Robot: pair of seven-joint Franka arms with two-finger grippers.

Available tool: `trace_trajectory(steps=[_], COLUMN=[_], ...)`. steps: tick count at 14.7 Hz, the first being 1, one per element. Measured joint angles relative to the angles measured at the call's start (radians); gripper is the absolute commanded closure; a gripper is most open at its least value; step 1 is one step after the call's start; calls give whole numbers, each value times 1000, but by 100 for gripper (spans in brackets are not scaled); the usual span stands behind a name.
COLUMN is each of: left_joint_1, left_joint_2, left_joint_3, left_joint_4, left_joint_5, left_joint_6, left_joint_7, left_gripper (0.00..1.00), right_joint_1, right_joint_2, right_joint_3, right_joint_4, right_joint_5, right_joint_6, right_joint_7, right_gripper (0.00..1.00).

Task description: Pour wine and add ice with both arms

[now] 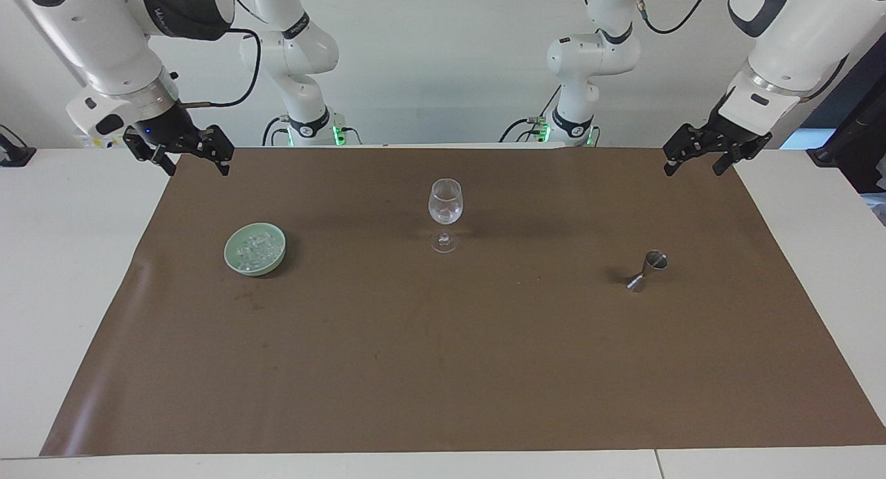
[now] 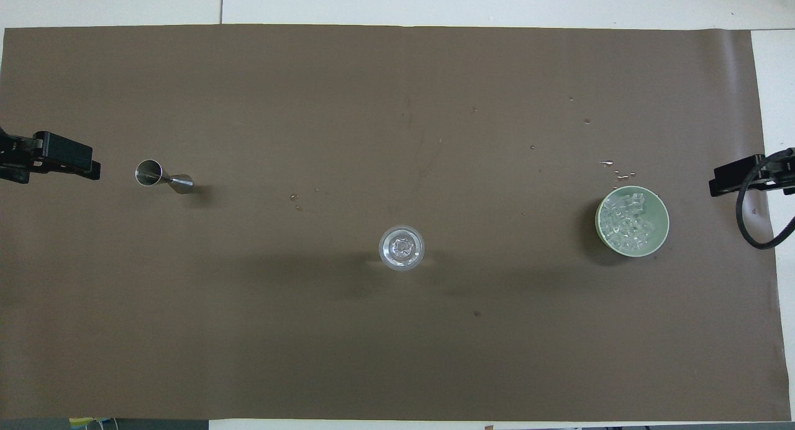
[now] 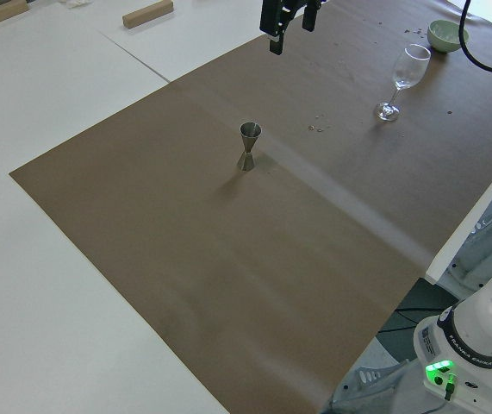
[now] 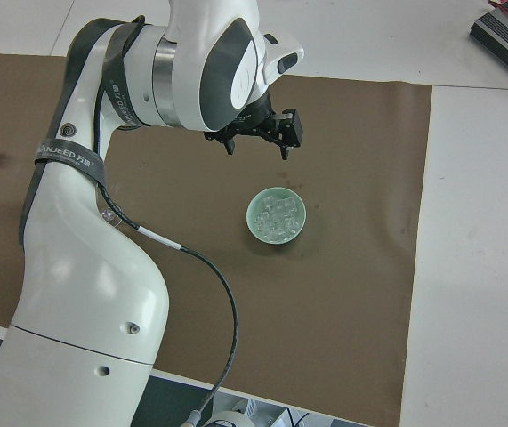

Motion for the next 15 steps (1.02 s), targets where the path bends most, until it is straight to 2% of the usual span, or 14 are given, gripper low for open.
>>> trace_trajectory(steps=[8,15], left_joint_1=[9,9], left_joint_2=[-21,-23], left_joint_3=[6,12], left_joint_4=[-53,-53], left_joint_5=[43,14], left_joint_6=[9,41], left_joint_7=[103,107], left_gripper=[0,0], right_joint_1=[-8,-8], right_joint_2=[-14,-18], right_joint_3=[2,3], right_joint_4=[18,18], right_joint_5=[0,2], right_joint_6=[-16,-16], right_joint_7=[4,4], right_gripper=[0,0])
